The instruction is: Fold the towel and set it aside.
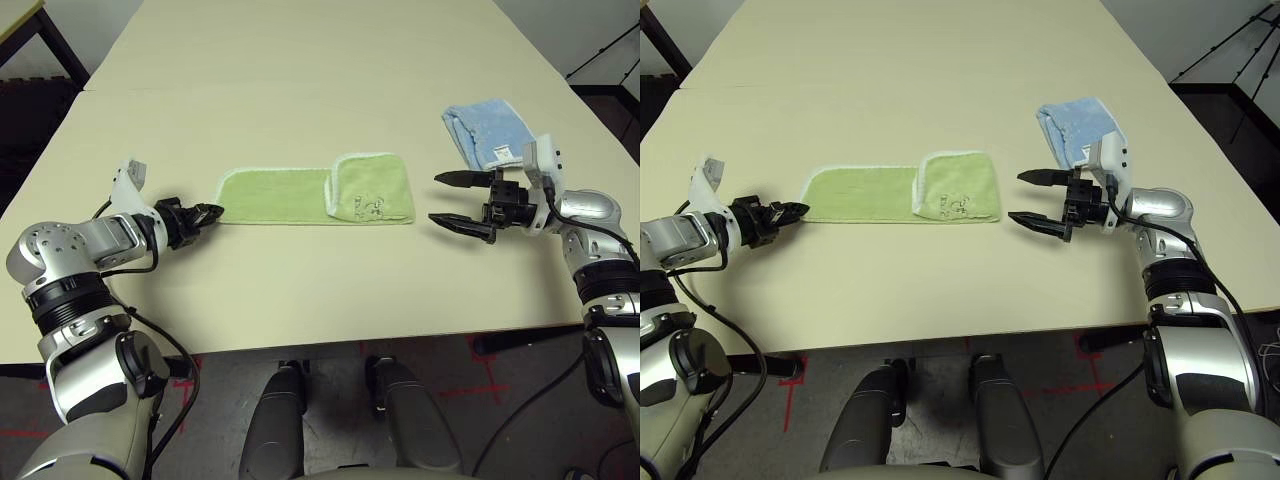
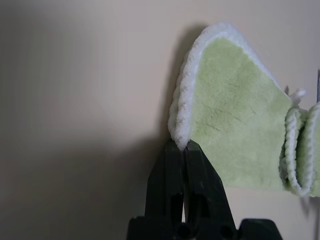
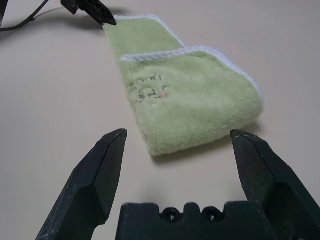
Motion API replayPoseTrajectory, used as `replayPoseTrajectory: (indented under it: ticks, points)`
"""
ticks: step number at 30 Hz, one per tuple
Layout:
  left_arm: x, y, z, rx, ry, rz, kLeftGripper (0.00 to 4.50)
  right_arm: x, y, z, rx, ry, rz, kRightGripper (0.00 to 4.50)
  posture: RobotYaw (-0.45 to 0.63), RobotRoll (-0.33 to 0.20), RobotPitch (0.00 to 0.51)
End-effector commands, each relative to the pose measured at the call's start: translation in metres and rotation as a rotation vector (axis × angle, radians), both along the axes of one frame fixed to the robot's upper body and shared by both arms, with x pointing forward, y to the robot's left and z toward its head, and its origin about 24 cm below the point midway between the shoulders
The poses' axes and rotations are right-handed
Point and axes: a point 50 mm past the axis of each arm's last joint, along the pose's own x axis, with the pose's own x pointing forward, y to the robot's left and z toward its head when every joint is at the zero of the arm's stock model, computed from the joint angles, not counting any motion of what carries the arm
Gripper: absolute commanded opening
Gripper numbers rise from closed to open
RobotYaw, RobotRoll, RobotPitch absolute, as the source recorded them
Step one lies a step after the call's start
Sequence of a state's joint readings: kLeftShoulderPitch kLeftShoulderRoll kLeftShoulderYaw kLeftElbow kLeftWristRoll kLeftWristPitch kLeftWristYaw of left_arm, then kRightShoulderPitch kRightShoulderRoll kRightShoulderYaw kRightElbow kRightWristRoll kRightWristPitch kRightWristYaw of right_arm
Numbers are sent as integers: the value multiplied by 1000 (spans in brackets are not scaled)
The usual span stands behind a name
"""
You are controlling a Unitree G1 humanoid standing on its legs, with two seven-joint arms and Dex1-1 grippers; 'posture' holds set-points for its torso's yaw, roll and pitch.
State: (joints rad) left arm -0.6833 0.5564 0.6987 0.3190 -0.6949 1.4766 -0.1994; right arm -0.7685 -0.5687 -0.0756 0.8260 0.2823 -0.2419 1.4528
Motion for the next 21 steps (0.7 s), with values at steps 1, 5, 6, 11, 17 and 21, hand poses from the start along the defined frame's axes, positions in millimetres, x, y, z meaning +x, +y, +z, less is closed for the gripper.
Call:
replayPoseTrajectory:
  ticks: [1, 5, 6, 11, 17, 21]
  points:
    - [-11, 17, -1, 44, 5, 66, 17, -2, -1, -3, -8, 11, -1, 4500, 45, 0, 189]
    - [-16, 27, 2, 49, -10, 101, 17, -1, 0, -4, -6, 15, -3, 4500, 49, 0, 190]
    - [-17, 28, 3, 50, -14, 104, 17, -1, 0, -4, -4, 17, -4, 4500, 51, 0, 190]
    - [-19, 29, 7, 53, -22, 93, 17, 0, 1, -4, -12, 32, 8, 4500, 57, 0, 189]
    - [-16, 16, 28, 26, -87, -27, 17, 0, 2, -4, -20, 33, 19, 4500, 58, 0, 188]
    - [-11, -15, 61, -46, -209, -281, 17, 1, 3, -4, -20, 34, 19, 4500, 65, 0, 188]
